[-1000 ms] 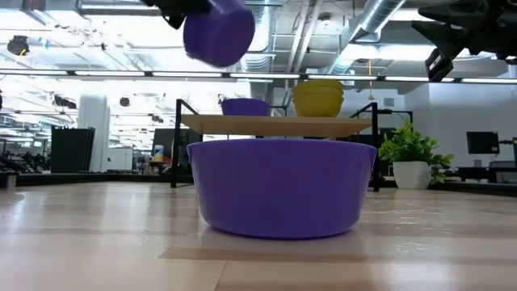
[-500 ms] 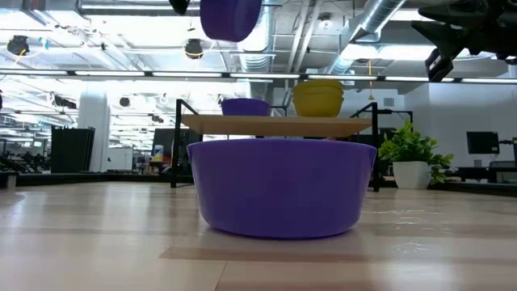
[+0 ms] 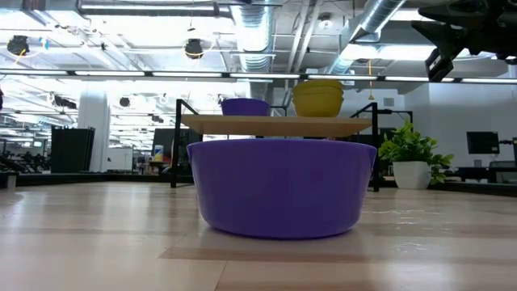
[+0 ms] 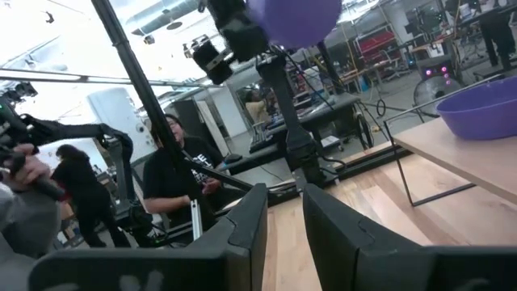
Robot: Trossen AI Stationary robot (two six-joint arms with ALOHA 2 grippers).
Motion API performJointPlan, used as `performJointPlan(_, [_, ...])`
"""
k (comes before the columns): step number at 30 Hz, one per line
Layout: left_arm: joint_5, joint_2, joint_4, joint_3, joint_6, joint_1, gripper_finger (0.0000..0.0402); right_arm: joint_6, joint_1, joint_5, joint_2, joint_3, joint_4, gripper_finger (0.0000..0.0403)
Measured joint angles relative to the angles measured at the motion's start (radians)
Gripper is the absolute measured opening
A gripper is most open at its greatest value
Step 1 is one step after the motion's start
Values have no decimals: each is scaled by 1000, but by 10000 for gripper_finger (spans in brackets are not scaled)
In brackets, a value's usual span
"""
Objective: Pick & Place Mini bowls
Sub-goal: Stack the top blue bowl on top of the blue bowl on the shelf
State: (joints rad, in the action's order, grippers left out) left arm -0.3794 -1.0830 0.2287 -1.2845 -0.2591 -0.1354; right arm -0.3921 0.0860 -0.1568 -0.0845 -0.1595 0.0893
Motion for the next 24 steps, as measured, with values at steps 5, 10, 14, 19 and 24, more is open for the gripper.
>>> performJointPlan(5, [-57,-106,144,-161,-94,47,3,0,0,0,0,0,0,72])
performJointPlan(10, [-92,-214,233,-310,-224,104,3,0,0,0,0,0,-2,72])
performJointPlan(14, [-159,-297,308,-431,-343,145,3,0,0,0,0,0,-3,72])
performJointPlan(19, [-242,-382,336,-537,-568,192,3,0,0,-1,0,0,-7,72])
performJointPlan(24, [-272,-430,334,-582,-760,239,4,3,0,-1,0,0,-8,72])
